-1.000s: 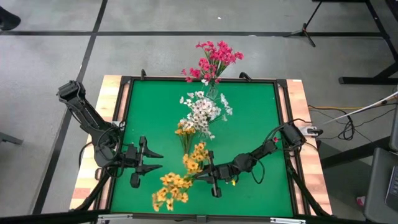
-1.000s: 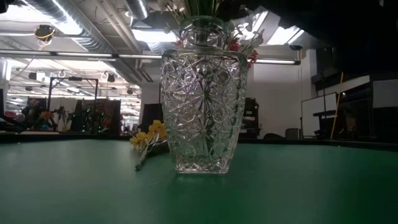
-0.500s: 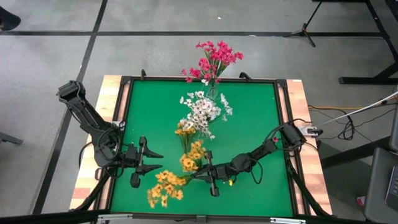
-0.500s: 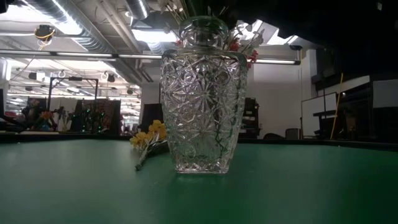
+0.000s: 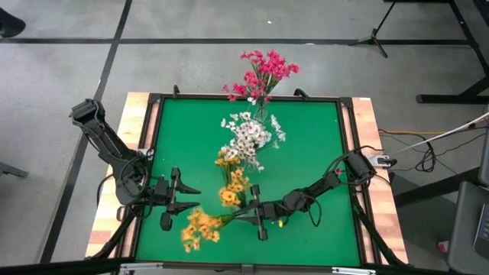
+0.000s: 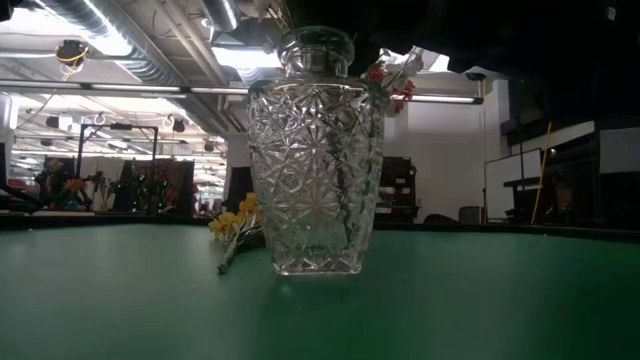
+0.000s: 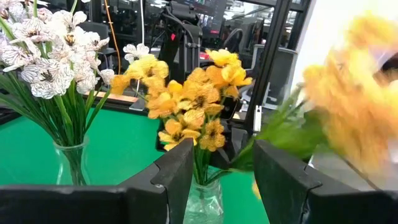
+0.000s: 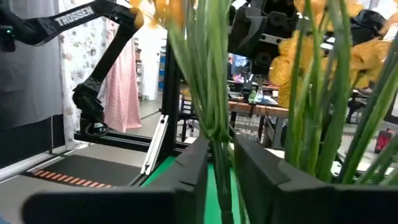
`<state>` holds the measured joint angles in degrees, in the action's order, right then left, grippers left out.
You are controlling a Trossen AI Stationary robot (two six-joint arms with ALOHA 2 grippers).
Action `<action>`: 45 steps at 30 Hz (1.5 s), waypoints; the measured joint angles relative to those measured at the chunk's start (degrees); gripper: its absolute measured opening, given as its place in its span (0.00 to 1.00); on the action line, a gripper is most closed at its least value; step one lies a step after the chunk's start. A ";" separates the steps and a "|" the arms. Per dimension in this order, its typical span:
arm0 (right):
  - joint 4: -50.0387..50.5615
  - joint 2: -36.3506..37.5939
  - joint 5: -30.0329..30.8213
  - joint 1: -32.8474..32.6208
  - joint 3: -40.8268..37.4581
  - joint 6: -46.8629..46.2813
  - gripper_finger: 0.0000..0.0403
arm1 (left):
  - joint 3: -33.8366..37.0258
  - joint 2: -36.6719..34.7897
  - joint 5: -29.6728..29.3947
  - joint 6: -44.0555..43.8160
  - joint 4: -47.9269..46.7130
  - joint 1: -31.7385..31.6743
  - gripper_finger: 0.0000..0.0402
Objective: Sort flowers into vase by color
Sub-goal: Put the bottom yellow flowers into the bottom transparent vase
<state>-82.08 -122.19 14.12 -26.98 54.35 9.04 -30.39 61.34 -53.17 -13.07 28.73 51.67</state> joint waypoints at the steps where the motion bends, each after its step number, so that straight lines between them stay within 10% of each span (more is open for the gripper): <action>1: -0.25 0.00 0.29 0.00 0.00 -0.02 0.22 | 0.00 0.01 -0.07 -0.06 0.00 0.00 0.40; 36: -0.58 4.14 -3.22 -0.44 0.02 -4.33 0.29 | 0.00 1.22 -1.35 -2.61 4.70 -4.56 0.40; 45: 3.39 7.64 -1.71 -2.89 0.02 -1.08 0.29 | -0.02 -8.31 -15.71 9.64 4.43 2.82 0.40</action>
<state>-78.69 -114.56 12.41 -29.87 54.37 7.96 -30.41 53.04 -68.88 -3.43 33.17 54.49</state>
